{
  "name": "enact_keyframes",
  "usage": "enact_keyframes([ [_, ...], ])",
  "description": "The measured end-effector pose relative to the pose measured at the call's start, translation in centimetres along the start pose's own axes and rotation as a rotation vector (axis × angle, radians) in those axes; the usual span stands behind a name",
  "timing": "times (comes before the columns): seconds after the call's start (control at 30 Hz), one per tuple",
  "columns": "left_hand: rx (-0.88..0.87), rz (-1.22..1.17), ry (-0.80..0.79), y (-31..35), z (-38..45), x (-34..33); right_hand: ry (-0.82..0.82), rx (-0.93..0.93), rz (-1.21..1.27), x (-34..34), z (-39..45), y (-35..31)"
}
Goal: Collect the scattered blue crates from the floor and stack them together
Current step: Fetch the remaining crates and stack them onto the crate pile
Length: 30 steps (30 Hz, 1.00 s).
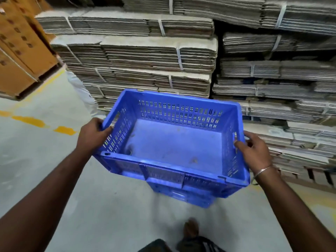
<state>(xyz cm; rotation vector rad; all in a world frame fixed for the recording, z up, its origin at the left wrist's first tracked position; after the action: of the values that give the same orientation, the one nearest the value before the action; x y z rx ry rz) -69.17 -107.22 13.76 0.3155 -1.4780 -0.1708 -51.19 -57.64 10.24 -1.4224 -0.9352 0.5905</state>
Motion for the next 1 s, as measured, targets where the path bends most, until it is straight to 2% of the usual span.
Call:
enact_keyframes([
  [0.2,-0.024,-0.015,-0.018,0.5,4.4,-1.6,0.016,-0.027,-0.018,-2.3,1.0,0.6],
  [0.57,-0.104,-0.142,-0.163,0.7,11.5,-5.3,0.205,-0.128,-0.075,-6.4,2.4,1.6],
  [0.83,-0.156,-0.219,-0.24,-0.2,12.7,-8.1,0.294,-0.174,-0.024,-7.9,2.2,3.5],
  [1.0,-0.134,-0.225,-0.246,-1.0,11.6,-8.2,0.276,-0.183,-0.036,-7.6,1.9,4.1],
])
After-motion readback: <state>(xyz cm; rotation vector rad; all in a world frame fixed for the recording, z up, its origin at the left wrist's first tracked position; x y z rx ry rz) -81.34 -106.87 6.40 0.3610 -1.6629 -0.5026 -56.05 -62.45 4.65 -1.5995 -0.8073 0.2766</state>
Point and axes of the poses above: each hand's wrist, its own z-axis towards the middle knuckle, its own x-axis out of the back of the hand, y = z × x, the point moved 4 cm from there along z, towards the middle knuckle, and after that the axes turned 12 degrees about z, right-handed, at the moved point
